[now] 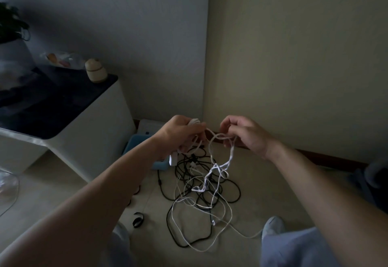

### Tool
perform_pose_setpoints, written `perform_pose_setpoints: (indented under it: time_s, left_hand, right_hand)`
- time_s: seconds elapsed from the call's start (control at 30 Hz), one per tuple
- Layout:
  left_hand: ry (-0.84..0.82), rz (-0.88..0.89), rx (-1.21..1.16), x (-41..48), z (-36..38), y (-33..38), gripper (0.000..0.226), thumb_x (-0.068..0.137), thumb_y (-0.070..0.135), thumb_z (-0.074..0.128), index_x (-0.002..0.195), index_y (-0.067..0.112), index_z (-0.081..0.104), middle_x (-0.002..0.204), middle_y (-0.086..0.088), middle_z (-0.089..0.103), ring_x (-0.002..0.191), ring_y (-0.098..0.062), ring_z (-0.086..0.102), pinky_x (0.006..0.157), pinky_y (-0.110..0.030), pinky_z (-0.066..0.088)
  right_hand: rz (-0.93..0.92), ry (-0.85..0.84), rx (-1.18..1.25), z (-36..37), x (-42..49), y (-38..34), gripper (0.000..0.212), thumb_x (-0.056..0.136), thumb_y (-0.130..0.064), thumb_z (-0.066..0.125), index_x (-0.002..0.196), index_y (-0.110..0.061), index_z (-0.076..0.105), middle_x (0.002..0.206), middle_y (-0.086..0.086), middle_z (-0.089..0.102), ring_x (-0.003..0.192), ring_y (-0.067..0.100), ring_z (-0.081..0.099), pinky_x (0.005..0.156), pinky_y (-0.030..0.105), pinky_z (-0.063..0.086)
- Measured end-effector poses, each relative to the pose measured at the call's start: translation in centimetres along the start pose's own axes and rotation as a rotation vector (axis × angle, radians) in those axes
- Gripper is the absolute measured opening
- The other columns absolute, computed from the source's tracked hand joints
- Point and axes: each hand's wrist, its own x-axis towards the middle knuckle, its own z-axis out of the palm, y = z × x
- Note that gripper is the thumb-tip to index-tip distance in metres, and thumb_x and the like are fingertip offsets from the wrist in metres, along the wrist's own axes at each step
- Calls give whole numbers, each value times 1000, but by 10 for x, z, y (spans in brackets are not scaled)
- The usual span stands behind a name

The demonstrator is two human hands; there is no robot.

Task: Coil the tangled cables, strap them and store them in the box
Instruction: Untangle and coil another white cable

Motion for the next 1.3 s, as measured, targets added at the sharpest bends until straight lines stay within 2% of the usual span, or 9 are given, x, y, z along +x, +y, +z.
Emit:
perform_pose_setpoints:
  time_s: [0.27,0.53,0.7,0.8,0.87,1.0,1.13,1.2,1.3]
  left_hand:
    - [27,-140,90,-4,-6,4,40,99,24,61,62,10,67,45,-1,37,36,-13,33,42,-19,30]
    - [261,-285,474,-4,-26,0,42,90,23,62,49,17,61,38,0,46,28,-14,39,35,-17,33]
    - [526,-287,358,-4,-43,4,15,96,12,55,87,16,66,77,1,61,59,-17,48,45,-23,35]
    - [596,-186,265,2,-49,-1,28,92,14,58,65,11,65,53,-1,49,46,-18,41,39,-20,33]
    - [549,-168,170,2,-42,2,31,94,18,60,65,10,64,49,0,48,43,-17,42,41,-22,36]
    - [251,-168,-230,1,-18,16,45,100,21,56,56,14,55,41,4,32,30,-11,29,35,-16,29]
    - [35,-209,-425,-1,-10,27,43,103,27,47,61,17,46,44,7,22,33,-9,21,36,-15,24]
    - [12,-222,-466,-2,-16,29,46,104,29,45,59,19,46,45,8,20,34,-7,19,36,-14,23]
    - [-5,-253,-439,-5,-24,28,48,104,33,43,58,20,45,48,8,17,36,-6,16,36,-14,19]
  right_hand:
    - [-2,-6,-108,4,-1,-1,21,94,2,61,89,-14,73,96,16,74,88,24,70,85,45,60]
    - [-211,433,-182,-14,8,6,28,75,0,82,67,-21,66,56,-14,54,56,4,46,57,19,41]
    - [-65,497,-456,-35,11,21,21,73,-15,83,70,-21,63,62,-9,61,58,10,53,56,24,40]
    - [268,250,-821,-35,11,25,17,74,-16,73,87,-25,65,90,0,70,76,19,64,60,27,46]
    - [448,-1,-1063,-28,10,31,48,77,-24,76,123,-18,63,126,13,63,108,28,64,84,35,55]
    - [177,-122,-906,3,12,24,105,74,-52,72,160,-22,19,162,4,20,148,24,24,116,35,29]
    - [-63,-148,-411,33,19,11,37,88,-56,56,109,-30,72,122,1,67,118,19,61,105,42,45]
    - [-66,-110,-239,38,21,11,39,103,-42,46,76,-27,69,84,1,73,92,21,72,92,45,53]
    - [-123,12,78,36,24,10,36,99,-41,53,68,-26,62,56,-6,52,50,13,59,60,32,53]
